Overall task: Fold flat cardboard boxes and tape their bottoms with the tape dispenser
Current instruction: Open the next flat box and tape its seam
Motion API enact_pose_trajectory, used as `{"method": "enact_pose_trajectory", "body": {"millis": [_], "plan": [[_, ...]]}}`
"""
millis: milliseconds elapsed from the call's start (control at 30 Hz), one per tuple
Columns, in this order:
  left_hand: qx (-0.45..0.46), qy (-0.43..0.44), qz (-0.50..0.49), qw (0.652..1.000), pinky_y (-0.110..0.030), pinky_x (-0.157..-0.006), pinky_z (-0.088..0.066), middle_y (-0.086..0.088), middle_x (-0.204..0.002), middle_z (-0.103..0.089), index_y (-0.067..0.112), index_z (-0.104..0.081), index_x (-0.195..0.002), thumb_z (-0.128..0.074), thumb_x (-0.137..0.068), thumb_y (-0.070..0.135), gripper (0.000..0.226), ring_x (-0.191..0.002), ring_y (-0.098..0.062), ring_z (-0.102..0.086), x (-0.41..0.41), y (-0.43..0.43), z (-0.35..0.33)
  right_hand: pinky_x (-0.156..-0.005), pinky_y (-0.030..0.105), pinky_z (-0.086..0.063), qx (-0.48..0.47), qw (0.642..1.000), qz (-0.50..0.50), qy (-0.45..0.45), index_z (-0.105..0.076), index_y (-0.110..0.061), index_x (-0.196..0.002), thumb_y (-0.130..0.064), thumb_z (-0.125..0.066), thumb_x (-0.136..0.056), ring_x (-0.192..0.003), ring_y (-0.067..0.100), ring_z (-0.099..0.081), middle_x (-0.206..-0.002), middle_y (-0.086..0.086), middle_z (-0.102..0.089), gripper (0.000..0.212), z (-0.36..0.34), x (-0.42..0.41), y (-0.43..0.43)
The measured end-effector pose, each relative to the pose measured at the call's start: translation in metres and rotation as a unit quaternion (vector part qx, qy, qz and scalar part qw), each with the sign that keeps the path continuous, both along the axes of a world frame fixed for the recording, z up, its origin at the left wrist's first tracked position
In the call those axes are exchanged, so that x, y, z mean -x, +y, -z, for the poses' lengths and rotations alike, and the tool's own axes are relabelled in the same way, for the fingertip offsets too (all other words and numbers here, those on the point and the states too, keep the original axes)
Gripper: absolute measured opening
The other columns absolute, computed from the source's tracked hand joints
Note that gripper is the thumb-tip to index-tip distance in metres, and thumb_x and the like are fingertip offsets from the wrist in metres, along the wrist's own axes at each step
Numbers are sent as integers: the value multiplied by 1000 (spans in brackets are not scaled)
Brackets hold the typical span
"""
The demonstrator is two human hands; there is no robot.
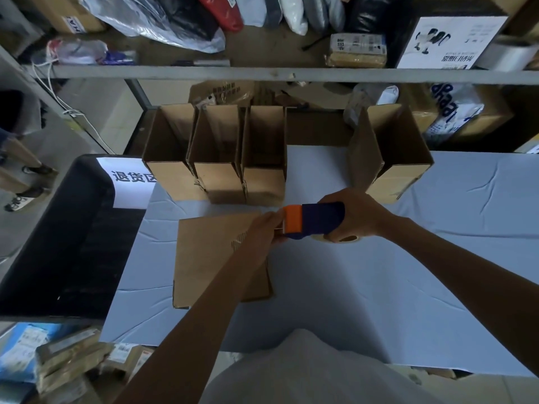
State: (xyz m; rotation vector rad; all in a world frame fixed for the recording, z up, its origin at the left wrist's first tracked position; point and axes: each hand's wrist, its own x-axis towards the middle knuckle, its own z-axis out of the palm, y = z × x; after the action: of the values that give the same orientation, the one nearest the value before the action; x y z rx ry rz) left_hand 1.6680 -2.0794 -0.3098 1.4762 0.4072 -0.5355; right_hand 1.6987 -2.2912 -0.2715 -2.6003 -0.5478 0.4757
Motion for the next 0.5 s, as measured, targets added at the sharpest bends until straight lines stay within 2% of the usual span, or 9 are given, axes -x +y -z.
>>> {"method": "enact_pose_trajectory", "body": {"millis": [100,133,200,267,300,333,400,433,500], "plan": [[103,21,-23,994,-34,-87,-48,-7,-95,-65,11,-59,-99,-43,-99,24,21,-91,-20,-62,4,8,1,-71,13,-47,-40,999,5,1,-58,-23,-116,-32,-87,-60,-93,9,-57,-104,-9,-66,64,-3,0,2],[110,24,-27,993,-31,-85,-48,-7,-93,-65,10,-60,-97,-45,-98,19,18,-91,-20,-61,4,10,1,-70,12,-46,-49,999,3,0,-58,-23,-116,-31,-87,-60,-92,8,-57,-103,-10,-66,63,-4,0,2],[51,18,-16,998,-31,-86,-49,-14,-101,-65,3,-61,-102,-48,-95,8,16,-101,-28,-61,3,11,-5,-70,12,-45,-47,999,-9,-3,-59,-24,-115,-34,-87,-60,-91,7,-57,-102,-12,-66,63,-4,-1,5],[-51,-6,6,999,-39,-94,-47,-28,-114,-60,-10,-58,-113,-45,-94,-2,24,-113,-40,-55,3,12,-7,-70,14,-46,-37,999,-22,-3,-58,-27,-116,-40,-86,-59,-93,7,-58,-103,-14,-66,65,0,-1,8],[-98,-31,14,995,-43,-95,-47,-31,-115,-59,-13,-58,-113,-45,-93,-4,24,-113,-44,-54,3,14,-6,-71,16,-48,-35,999,-26,-3,-57,-28,-117,-42,-86,-59,-94,8,-59,-104,-14,-66,66,3,-1,10],[-144,-58,16,988,-44,-92,-49,-30,-108,-62,-11,-61,-108,-48,-92,-4,22,-108,-43,-58,3,16,-5,-72,17,-49,-33,999,-29,-4,-57,-29,-117,-43,-86,-59,-95,9,-59,-104,-14,-66,66,5,0,12],[-232,-108,23,966,-34,-74,-51,-9,-81,-66,0,-68,-96,-51,-90,3,18,-85,-31,-64,7,22,-5,-74,20,-51,-34,999,-33,-8,-57,-29,-117,-41,-86,-59,-95,11,-60,-104,-13,-66,66,7,0,17],[-256,-124,25,958,-27,-66,-49,0,-71,-61,6,-69,-88,-51,-90,6,17,-74,-23,-61,8,25,-7,-74,21,-52,-35,999,-36,-6,-57,-30,-116,-40,-86,-58,-94,12,-60,-104,-13,-66,65,8,1,19],[-271,-133,23,953,-17,-56,-43,8,-64,-55,18,-61,-72,-52,-90,6,23,-63,-11,-54,9,29,-8,-75,24,-54,-39,998,-48,2,-57,-30,-117,-39,-86,-58,-94,11,-61,-104,-13,-66,66,10,4,24]]}}
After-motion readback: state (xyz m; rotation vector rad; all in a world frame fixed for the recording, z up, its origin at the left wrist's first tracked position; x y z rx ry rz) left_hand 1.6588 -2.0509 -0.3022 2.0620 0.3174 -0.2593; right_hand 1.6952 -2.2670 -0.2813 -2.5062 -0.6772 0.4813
